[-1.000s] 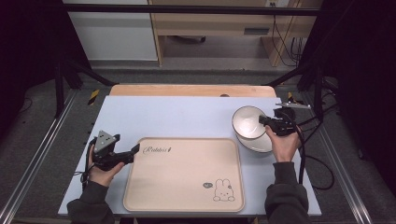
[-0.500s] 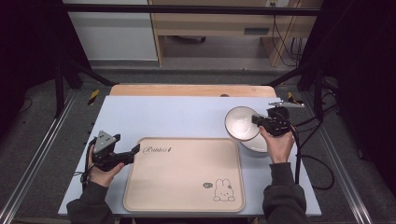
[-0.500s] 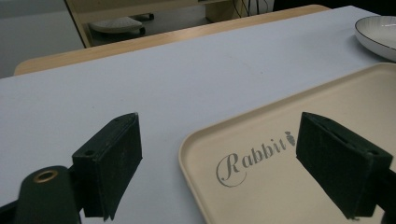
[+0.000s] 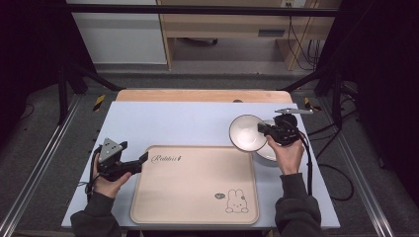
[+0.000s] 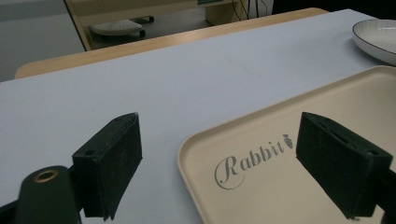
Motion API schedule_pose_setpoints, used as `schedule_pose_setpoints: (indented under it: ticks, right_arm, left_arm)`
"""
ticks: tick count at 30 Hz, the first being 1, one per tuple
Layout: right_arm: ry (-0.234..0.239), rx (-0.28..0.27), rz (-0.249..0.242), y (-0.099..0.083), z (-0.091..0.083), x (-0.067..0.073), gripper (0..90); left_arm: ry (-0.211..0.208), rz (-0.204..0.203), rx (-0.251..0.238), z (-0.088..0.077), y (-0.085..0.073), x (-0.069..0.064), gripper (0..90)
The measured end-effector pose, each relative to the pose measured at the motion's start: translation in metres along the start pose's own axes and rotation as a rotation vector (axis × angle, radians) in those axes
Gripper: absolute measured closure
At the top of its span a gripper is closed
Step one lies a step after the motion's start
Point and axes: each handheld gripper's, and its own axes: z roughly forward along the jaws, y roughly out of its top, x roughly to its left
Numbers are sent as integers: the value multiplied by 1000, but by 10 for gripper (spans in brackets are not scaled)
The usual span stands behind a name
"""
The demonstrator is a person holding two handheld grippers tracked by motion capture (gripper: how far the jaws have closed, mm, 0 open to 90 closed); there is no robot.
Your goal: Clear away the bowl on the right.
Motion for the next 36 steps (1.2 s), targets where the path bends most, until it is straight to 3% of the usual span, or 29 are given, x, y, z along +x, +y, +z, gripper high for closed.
schedule_pose_setpoints:
  ticks: [36]
  right_arm:
    - [149,62,-148,-3,15,60,816]
  left_arm:
    - [-6,7,8,1,0,-2,142]
